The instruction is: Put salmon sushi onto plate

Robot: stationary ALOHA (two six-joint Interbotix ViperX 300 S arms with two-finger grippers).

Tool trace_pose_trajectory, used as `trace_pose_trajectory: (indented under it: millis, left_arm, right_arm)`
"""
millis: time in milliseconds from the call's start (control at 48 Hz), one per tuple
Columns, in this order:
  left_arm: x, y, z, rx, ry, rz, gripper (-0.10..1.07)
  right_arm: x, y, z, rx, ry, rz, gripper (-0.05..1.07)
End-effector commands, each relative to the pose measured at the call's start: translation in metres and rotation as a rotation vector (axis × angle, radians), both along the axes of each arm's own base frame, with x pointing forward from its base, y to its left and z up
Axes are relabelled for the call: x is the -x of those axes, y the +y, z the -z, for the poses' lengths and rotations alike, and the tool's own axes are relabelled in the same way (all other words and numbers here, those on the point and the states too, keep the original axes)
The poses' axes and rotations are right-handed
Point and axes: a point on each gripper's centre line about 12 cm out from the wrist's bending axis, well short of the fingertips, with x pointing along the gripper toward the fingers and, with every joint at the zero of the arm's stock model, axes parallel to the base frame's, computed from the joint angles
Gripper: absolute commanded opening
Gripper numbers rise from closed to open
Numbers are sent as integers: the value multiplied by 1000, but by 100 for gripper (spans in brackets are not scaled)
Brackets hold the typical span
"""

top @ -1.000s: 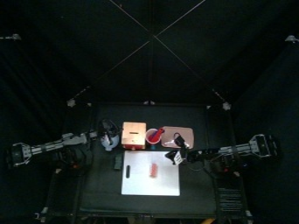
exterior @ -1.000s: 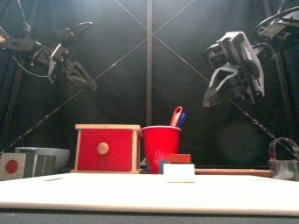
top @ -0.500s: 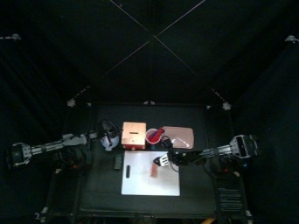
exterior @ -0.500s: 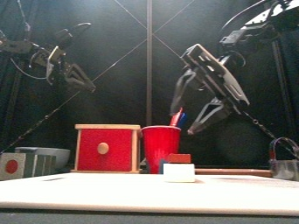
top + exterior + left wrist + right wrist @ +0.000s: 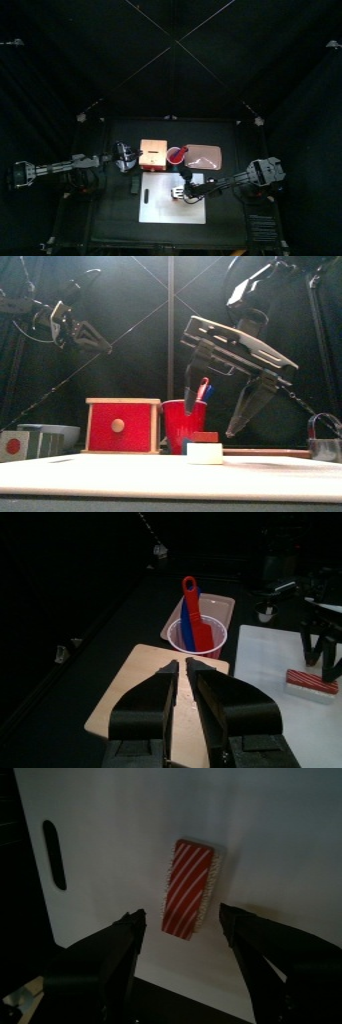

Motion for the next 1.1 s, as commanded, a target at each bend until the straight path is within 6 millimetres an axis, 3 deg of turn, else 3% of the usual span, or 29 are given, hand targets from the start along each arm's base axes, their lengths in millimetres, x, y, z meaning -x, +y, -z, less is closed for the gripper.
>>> trace_pose_trajectory:
  millis: [0,417,646,771,896,1000,1083]
  left_arm:
    - [-3,-3,-5,-9,-22,19,60]
    - [0,-9,1,-27,-31,50,60]
    - [4,-13,-2,-27,-50,56,60]
    - [6,-14,-5,-24,-64,58,60]
    - [7,-15,-9,-7,-88,53,60]
    - [7,-19,-12,13,-104,60,60]
    - [6,-20,-14,21,-112,61,60]
  right_arm:
    - [-8,-2,-12,4,9,23,93]
    - [-24,0,13,-4,87,44,90]
    - [-19,-2,11,7,114,48,74]
    - [-16,-5,0,34,104,35,70]
    - [-8,-16,-28,90,41,2,70]
    - [13,-31,-50,130,7,-7,70]
    - [39,-50,-54,158,23,0,70]
